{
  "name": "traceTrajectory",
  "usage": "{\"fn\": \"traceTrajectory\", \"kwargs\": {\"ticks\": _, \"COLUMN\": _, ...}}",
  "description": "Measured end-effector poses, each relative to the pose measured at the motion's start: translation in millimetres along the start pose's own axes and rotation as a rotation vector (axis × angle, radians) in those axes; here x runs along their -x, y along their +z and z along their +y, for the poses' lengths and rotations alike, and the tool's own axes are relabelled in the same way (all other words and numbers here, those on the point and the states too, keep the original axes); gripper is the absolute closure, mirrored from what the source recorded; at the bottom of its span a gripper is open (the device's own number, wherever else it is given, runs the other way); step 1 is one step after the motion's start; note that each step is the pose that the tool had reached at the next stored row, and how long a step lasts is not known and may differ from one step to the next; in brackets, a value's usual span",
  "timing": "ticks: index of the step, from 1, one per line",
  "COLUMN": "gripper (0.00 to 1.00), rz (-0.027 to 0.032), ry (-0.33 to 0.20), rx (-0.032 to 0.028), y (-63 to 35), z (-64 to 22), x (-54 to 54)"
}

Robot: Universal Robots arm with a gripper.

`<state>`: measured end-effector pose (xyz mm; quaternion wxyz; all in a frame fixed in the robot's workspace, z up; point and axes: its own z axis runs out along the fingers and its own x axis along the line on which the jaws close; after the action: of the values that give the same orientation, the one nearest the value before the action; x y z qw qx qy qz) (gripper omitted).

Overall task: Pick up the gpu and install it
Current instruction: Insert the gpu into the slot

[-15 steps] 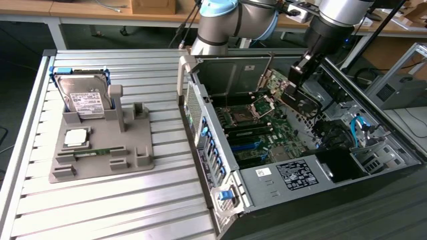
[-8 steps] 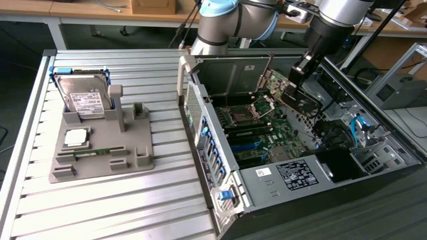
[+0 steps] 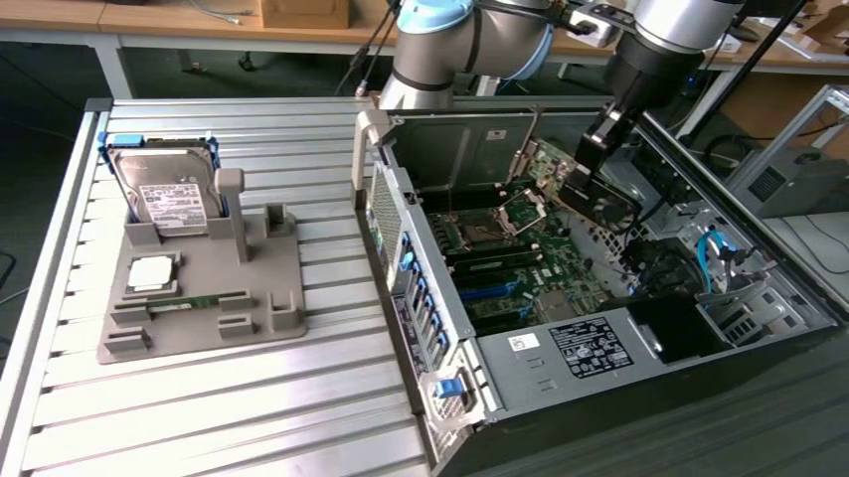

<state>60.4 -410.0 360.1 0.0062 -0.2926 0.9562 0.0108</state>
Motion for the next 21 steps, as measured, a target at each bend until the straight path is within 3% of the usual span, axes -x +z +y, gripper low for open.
{"fn": "traceTrajectory", "kwargs": {"ticks": 21, "gripper": 0.73, "rz": 0.0018, "ry": -0.105, "rx": 0.0019, "y": 0.1, "z": 0.0, "x": 0.0}}
